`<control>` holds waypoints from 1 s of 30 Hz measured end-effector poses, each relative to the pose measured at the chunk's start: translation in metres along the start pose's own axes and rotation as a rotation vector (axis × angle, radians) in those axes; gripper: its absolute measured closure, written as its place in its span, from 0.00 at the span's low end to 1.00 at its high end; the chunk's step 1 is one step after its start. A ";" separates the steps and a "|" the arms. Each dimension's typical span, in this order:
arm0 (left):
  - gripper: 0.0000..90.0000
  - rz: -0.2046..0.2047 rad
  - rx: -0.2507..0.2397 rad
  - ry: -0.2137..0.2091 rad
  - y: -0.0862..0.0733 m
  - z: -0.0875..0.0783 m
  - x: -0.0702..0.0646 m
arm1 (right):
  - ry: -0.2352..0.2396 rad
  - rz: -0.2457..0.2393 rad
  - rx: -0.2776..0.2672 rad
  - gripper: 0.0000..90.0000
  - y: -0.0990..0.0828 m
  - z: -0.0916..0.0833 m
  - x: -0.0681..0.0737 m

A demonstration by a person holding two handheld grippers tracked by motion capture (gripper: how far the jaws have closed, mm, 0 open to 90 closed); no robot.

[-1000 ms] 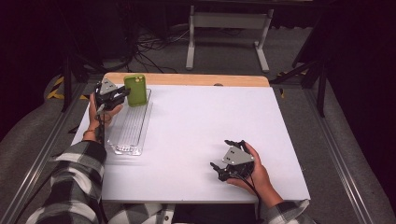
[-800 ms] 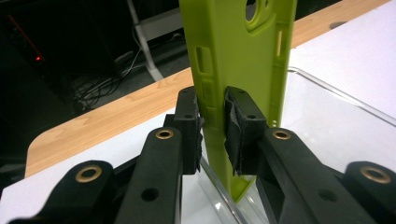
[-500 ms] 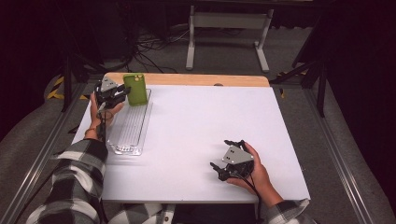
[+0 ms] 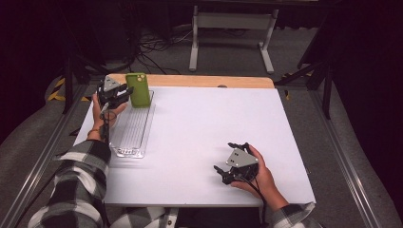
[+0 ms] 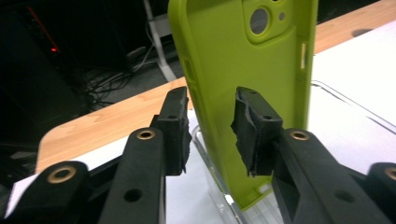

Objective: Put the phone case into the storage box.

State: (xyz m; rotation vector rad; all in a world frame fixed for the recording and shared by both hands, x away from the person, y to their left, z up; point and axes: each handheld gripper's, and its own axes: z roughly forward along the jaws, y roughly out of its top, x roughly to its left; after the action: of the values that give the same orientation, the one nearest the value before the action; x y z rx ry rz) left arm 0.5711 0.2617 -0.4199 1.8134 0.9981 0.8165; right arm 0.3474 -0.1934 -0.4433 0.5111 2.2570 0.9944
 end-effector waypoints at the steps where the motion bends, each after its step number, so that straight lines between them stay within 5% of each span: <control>1: 0.73 -0.006 -0.002 -0.004 0.000 0.000 0.000 | 0.002 0.002 0.000 0.12 0.000 0.000 0.000; 12: 0.72 -0.007 0.018 0.001 -0.002 0.001 0.000 | 0.004 0.002 -0.004 0.12 0.000 0.000 0.000; 30: 0.72 0.018 -0.029 -0.009 0.009 -0.018 -0.003 | -0.003 0.012 -0.027 0.12 0.002 -0.004 -0.001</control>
State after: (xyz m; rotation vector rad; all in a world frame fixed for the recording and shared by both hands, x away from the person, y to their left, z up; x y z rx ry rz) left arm 0.5573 0.2633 -0.4054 1.8025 0.9607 0.8297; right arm 0.3455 -0.1948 -0.4398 0.5146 2.2373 1.0276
